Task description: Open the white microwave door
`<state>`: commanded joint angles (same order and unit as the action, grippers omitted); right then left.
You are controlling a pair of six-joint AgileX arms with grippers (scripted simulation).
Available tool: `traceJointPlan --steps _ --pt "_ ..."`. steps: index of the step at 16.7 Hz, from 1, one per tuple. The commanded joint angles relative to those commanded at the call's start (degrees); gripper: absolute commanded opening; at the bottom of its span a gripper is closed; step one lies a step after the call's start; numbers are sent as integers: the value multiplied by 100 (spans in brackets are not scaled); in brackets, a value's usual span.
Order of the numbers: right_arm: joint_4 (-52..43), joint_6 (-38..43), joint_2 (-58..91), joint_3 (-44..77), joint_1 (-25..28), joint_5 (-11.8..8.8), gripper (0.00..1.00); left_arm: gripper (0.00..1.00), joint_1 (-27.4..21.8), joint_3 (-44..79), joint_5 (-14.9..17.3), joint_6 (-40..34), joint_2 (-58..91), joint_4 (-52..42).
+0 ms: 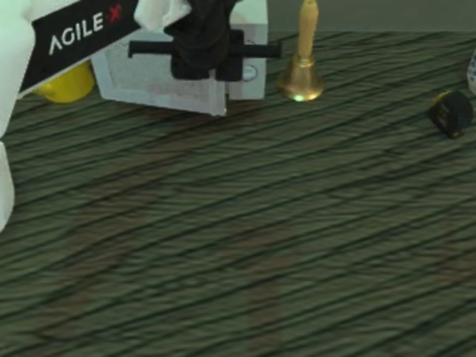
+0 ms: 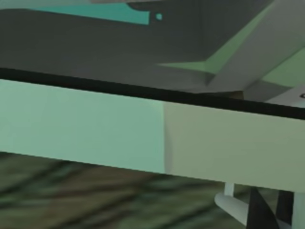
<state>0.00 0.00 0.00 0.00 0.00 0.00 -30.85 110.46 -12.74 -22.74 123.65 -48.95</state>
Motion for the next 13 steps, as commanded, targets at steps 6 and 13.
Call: traceJointPlan --steps 6,13 --pt "0 0 0 0 0 0 100 0 -41 -35 39 -9 14 13" --pt "0 0 0 0 0 0 100 0 80 -819 295 566 -521 404"
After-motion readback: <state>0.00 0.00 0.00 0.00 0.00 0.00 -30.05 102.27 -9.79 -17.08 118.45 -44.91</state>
